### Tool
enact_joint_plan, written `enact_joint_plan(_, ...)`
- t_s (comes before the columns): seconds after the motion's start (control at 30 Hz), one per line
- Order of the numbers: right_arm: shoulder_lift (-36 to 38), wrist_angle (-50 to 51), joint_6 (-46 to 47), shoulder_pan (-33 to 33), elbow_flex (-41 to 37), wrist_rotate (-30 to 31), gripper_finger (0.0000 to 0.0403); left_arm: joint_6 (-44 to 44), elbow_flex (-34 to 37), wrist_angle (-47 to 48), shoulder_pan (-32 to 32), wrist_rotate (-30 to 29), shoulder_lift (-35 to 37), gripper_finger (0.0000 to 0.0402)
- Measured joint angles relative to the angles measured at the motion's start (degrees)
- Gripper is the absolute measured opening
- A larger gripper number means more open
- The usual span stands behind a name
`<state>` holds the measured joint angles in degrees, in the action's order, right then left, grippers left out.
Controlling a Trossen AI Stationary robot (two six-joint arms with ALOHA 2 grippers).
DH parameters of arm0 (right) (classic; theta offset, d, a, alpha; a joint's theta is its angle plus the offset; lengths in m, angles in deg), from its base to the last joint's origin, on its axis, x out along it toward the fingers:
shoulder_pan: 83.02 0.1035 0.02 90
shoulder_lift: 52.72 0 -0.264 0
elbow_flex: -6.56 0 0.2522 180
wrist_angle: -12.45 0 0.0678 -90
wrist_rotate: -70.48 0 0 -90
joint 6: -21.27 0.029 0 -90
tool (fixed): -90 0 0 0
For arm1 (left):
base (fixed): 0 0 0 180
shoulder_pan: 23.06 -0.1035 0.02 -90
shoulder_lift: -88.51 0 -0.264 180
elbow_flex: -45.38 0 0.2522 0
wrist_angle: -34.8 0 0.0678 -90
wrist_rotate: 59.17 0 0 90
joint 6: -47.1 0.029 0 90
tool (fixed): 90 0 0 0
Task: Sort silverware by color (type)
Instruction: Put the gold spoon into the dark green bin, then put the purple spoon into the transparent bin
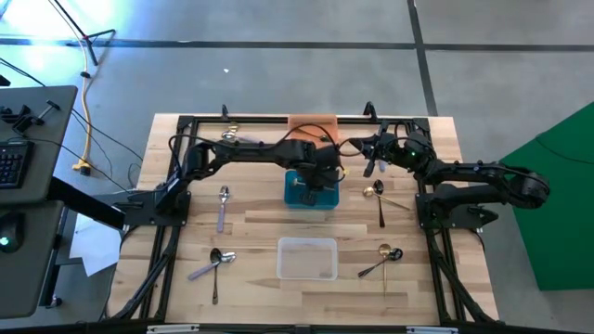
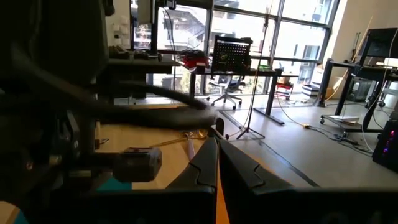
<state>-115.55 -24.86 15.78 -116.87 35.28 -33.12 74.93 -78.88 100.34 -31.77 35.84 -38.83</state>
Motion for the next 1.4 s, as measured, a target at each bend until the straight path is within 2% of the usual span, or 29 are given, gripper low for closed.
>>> enact_joint_plan(0.47, 0.0, 0.63, -0.52, 0.0, 0.0, -0.01, 0.0, 3.96, -0.02, 1.09, -0.09, -0.65, -0.63, 0.0011)
enact_joint_plan(0.8, 0.0, 0.63, -0.5, -0.01, 0.0, 0.0, 0.0, 1.49, -0.02, 1.02, 0.17, -0.65, -0.63, 0.0088)
enact_joint_plan(0.9, 0.0, 0.65, -0.5, 0.0, 0.0, -0.01, 0.0, 0.64, 0.04, 1.4, 0.17, -0.96, -0.15, 0.0099)
enact_joint_plan(1.0, 0.0, 0.63, -0.5, 0.0, 0.0, -0.02, 0.0, -0.52, 0.07, 1.7, 0.37, -1.33, 1.98, 0.0087)
enact_joint_plan(1.1, 0.0, 0.66, -0.5, -0.02, 0.0, -0.02, 0.0, -2.9, 0.42, 3.02, 0.63, -0.12, 4.52, 0.0051)
enact_joint_plan(1.17, 0.0, 0.72, -0.5, -0.02, 0.02, -0.02, 0.0, -4.64, 3.02, 2.11, 0.97, 0.92, 6.85, 0.002)
enact_joint_plan(1.23, 0.0, 0.72, -0.5, -0.01, 0.02, -0.02, 0.0, -6.47, 7.91, -1.29, 1.43, 0.93, 10.03, 0.0006)
enact_joint_plan(1.4, 0.0, 1.72, -0.42, 0.0, 0.02, -0.02, 0.0, -12.87, 28.75, -21.14, 2.18, 0.96, 21.65, 0.0003)
